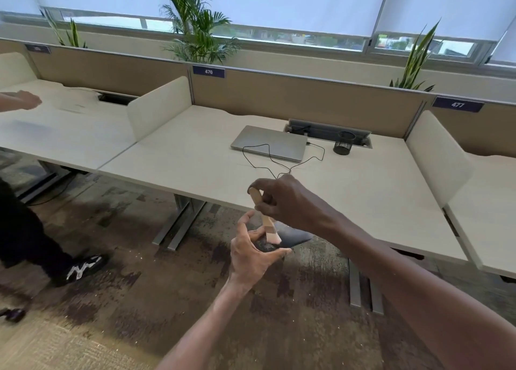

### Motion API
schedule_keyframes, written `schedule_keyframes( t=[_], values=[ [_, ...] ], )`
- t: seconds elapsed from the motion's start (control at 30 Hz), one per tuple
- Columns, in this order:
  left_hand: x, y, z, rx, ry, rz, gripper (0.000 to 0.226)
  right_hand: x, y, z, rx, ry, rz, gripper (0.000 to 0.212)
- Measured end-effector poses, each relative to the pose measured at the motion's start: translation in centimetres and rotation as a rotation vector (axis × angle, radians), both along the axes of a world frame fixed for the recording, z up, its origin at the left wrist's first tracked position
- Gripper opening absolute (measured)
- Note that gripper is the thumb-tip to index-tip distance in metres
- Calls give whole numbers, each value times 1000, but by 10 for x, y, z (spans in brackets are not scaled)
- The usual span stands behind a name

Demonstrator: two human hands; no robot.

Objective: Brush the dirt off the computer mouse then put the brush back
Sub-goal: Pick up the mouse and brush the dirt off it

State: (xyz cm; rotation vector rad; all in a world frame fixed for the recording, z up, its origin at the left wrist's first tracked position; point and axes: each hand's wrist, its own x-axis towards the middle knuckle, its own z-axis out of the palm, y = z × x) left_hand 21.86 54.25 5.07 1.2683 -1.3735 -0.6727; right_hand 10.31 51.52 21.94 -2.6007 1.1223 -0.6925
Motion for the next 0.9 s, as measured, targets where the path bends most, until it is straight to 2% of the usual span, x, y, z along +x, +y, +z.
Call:
schedule_keyframes(
  t=[0.23, 0.43, 0.7, 0.9],
  values=[
    [1, 11, 2, 10, -1, -22, 116, -7, -4, -1, -84, -99, -57, 17],
    [3, 13, 7, 15, -34, 6, 118, -1, 0, -8, -22, -74, 22, 18],
    [2, 18, 10, 20, 0, -30, 115, -11, -8, 1, -67, -147, -90, 15],
    [6, 21, 6, 7, 2, -12, 114, -16, 4, -5, 47, -157, -16, 19]
  ],
)
